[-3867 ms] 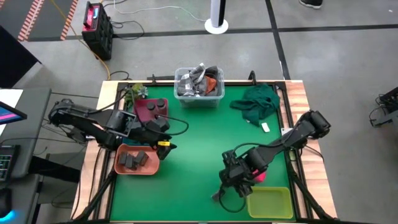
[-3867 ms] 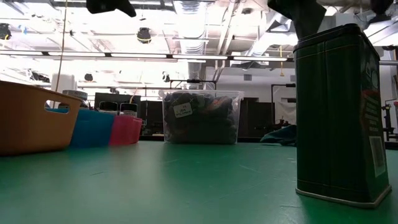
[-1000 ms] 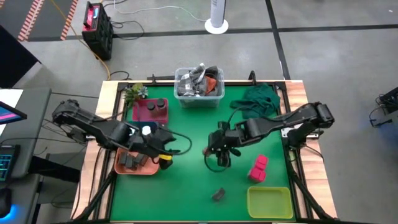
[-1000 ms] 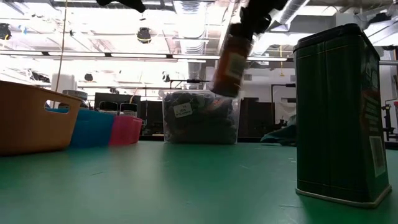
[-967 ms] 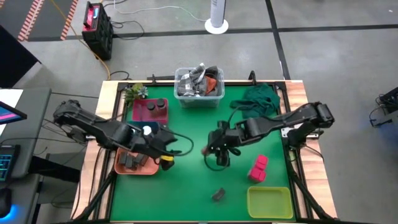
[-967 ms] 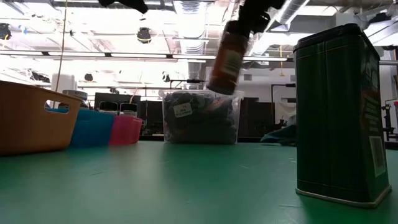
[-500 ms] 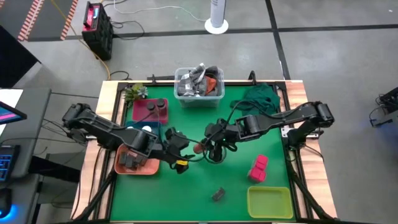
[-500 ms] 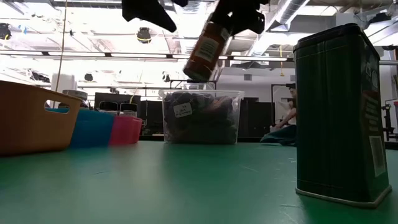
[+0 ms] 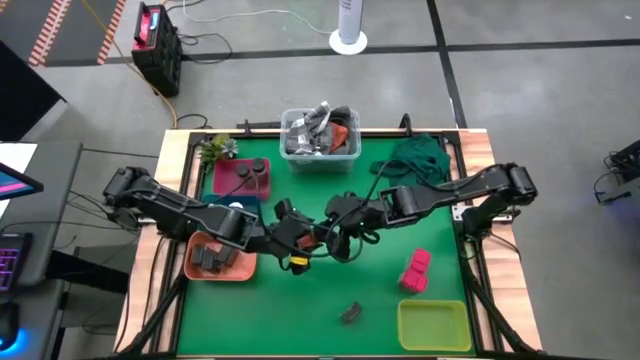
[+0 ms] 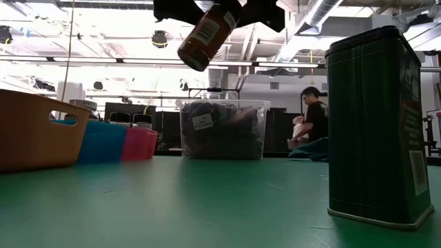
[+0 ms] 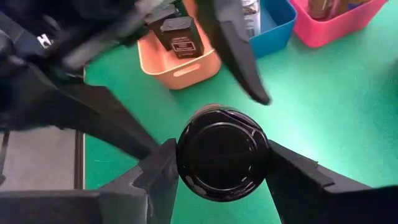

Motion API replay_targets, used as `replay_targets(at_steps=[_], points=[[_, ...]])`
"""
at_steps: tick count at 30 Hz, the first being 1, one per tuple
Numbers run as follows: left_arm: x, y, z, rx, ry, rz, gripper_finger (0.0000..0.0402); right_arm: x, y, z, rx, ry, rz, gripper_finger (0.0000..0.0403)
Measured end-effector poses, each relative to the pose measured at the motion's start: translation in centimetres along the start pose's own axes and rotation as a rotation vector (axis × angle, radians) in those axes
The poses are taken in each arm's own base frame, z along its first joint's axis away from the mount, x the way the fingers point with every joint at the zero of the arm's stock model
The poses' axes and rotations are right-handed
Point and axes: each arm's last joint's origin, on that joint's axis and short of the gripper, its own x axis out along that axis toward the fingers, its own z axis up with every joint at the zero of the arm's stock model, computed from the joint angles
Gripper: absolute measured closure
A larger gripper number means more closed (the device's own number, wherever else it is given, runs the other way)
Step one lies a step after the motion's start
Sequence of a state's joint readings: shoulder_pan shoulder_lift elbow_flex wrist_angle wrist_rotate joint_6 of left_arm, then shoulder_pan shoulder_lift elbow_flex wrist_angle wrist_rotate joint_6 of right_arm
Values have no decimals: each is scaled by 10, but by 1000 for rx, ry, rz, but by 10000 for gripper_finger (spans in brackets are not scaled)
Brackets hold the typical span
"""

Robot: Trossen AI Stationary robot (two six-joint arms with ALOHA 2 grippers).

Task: Sort spices by type
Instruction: Put the black spice bottle into the red bin

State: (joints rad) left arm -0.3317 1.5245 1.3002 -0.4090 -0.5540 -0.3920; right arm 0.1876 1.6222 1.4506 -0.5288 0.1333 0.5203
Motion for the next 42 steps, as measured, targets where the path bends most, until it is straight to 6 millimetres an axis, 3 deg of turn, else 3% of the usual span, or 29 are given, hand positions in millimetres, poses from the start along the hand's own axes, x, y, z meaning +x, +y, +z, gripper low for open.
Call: replay_targets(at_steps=[14, 29, 39, 42], points=[[12, -3, -6, 30, 33, 6, 105, -6, 3, 7, 17, -17, 13, 168], [13, -1, -6, 10, 30, 25, 225, -6, 2, 6, 29, 5, -1, 165], [13, 0, -6, -25, 38, 23, 241, -5, -3, 9, 47, 22, 41, 108], [14, 4, -10, -18, 76, 47, 241, -13, -10, 15, 57, 6, 34, 90]])
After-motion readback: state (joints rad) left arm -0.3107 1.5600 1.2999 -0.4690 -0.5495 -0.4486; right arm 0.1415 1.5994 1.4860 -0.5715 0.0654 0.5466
